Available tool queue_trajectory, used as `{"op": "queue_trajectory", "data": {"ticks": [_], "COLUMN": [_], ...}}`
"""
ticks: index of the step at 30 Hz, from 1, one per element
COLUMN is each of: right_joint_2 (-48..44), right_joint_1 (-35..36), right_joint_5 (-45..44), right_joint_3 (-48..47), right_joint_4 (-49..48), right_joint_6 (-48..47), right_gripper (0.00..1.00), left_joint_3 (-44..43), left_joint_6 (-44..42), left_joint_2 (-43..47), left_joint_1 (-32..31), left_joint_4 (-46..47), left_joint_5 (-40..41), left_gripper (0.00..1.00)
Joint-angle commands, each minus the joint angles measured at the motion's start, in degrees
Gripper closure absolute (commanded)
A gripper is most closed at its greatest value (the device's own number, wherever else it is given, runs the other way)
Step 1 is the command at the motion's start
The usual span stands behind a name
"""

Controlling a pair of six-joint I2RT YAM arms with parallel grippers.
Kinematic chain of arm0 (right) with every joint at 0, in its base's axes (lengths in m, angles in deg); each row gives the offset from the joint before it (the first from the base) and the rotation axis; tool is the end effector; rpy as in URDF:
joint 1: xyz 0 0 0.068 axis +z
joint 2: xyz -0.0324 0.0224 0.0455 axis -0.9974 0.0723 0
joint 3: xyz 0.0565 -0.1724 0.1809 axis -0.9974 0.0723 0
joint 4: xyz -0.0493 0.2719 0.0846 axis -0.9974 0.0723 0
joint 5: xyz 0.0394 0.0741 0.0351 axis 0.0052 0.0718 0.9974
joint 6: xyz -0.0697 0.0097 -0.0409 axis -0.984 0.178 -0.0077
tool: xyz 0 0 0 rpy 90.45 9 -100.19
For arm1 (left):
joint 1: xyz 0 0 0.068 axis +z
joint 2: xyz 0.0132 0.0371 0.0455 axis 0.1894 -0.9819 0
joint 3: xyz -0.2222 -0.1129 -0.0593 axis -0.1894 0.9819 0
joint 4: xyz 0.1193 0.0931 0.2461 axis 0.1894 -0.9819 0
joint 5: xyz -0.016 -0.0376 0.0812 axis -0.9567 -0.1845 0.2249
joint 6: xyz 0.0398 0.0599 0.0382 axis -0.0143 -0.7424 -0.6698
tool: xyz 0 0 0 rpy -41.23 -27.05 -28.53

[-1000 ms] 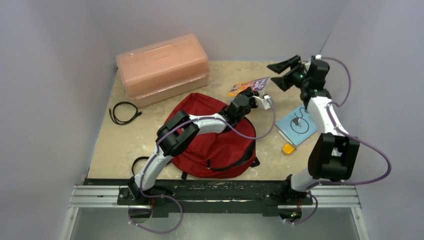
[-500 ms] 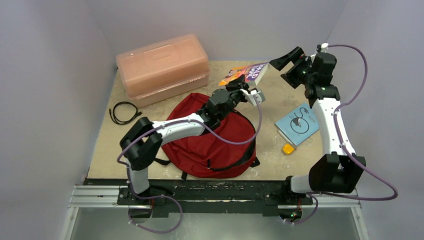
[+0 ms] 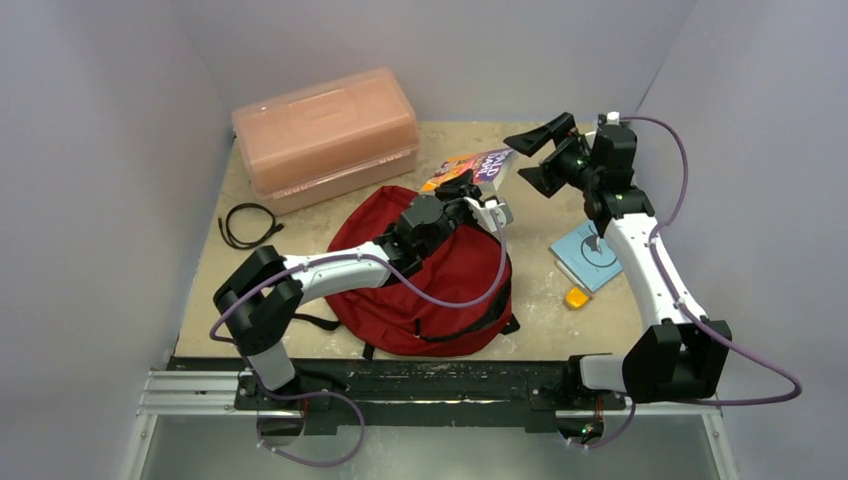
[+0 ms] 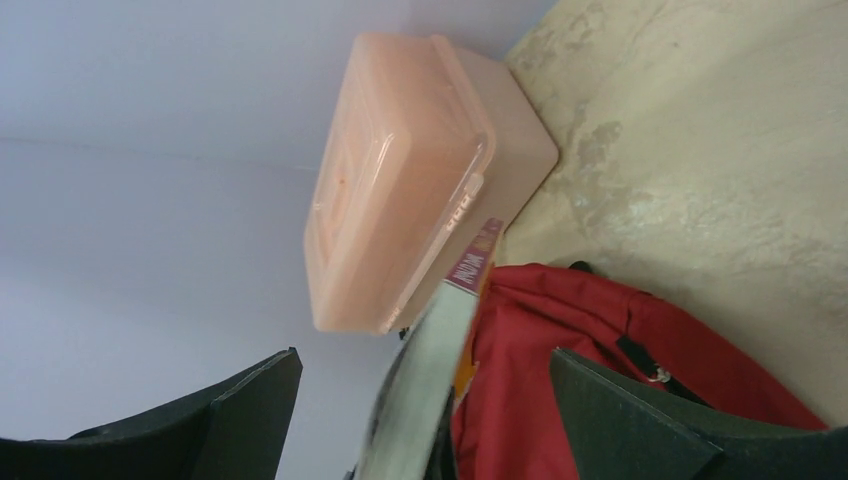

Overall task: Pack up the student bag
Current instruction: Pick up the book from the center of the board.

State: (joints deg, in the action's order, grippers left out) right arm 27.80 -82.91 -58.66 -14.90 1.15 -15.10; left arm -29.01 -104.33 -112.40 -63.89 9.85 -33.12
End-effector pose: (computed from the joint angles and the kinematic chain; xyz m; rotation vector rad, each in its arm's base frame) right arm 0.3647 0.0489 0.3316 0.7040 1.9106 1.1589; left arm 0.2895 -0.3564 0.2606 1.0475 1.0920 0.1207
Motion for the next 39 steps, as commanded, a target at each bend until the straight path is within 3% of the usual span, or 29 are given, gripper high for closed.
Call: {"op": "queue_trajectory", "data": {"ticks": [1, 5, 12, 13, 15, 17, 18, 20, 21, 27, 32, 35, 39], "right_joint_2": [0.09, 0.25, -0.43, -0.34, -0.17, 0.13, 0.39, 1.01, 1.14, -2.24, -8.09, -11.22, -17.11], "right_joint_1": [3.1, 5.93, 7.91, 8.0, 7.92, 7.9, 7.77, 7.17, 6.87, 6.81, 7.2, 7.46, 7.49], "right_joint_5": [1.81, 0.3, -0.91, -1.06, -1.64, -3.01, -3.77, -5.08, -5.49, -10.91, -21.48, -26.86, -33.33], "right_joint_3": [-2.67, -1.78, 3.37, 3.76, 4.02, 2.72, 1.93, 0.44, -0.37, -3.18, -4.64, -4.61, -3.68], "right_joint_4": [-3.15, -3.6, -7.7, -8.21, -8.48, -7.83, -7.64, -7.1, -6.37, -1.55, 7.74, 13.11, 19.41], "right_joint_6": [2.33, 3.37, 7.68, 7.98, 8.04, 6.68, 5.55, 1.8, -0.42, -17.73, -28.25, -32.58, -35.86], "right_gripper": [0.01, 0.09, 0.61, 0.72, 0.91, 1.0, 1.0, 1.0, 1.0, 1.0, 1.0, 1.0, 1.0], "left_joint_3": [0.56, 0.98, 0.86, 1.17, 1.97, 2.49, 2.52, 2.63, 3.18, 4.07, -1.41, -3.1, -4.17], "left_joint_6": [-1.07, -1.56, -1.19, -0.62, 1.7, 7.29, 12.36, 23.81, 28.48, 52.16, 69.25, 77.92, 82.21], "left_joint_2": [4.27, 4.6, 5.8, 6.24, 7.58, 10.39, 12.73, 17.48, 19.65, 30.01, 26.33, 20.22, 13.22], "left_joint_1": [-0.71, -1.2, -3.06, -3.53, -4.5, -5.49, -5.63, -5.57, -5.57, -3.65, -3.53, -4.14, -7.87], "left_joint_4": [4.1, 3.96, 0.78, 0.39, -0.74, -5.16, -10.0, -21.44, -24.58, -44.12, -58.59, -59.31, -55.24], "left_joint_5": [-1.55, -0.79, 2.71, 3.31, 5.16, 7.4, 6.59, -0.05, -2.07, -13.01, -10.77, -13.78, -15.86], "left_gripper": [1.0, 1.0, 1.0, 0.97, 0.78, 0.61, 0.53, 0.1, 0.05, 0.03, 0.12, 0.18, 0.16]}}
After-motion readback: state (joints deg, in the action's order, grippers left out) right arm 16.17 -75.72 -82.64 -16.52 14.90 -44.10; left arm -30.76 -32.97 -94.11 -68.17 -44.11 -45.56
